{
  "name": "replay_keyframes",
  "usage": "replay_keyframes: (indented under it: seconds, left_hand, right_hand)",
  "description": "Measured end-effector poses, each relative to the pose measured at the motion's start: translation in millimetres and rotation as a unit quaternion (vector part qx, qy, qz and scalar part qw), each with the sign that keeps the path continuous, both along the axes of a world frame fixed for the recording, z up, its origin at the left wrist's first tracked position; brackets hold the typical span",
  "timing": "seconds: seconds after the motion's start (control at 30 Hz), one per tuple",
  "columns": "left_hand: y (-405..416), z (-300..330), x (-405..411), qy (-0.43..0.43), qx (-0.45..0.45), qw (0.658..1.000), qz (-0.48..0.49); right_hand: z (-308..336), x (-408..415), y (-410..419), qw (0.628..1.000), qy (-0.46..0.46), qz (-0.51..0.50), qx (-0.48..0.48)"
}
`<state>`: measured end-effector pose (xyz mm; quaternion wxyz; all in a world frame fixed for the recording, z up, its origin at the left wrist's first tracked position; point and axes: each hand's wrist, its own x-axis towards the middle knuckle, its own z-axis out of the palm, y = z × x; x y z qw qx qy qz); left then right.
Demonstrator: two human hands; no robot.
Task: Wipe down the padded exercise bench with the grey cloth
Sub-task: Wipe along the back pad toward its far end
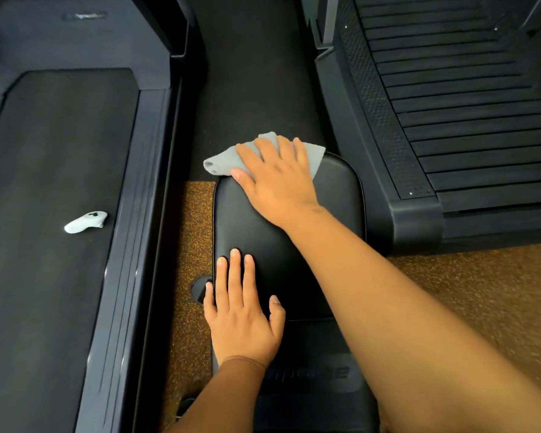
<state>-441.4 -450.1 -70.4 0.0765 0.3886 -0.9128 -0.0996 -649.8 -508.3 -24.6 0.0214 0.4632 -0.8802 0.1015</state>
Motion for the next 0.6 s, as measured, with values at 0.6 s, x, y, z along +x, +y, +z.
replay_keyframes:
  seconds: [0.6]
  left_hand:
    - [3,1,0,0.02,-0.006,1.0,-0.004]
  right_hand:
    - [-23,30,174,0.849,-0.429,-0.272,-0.144]
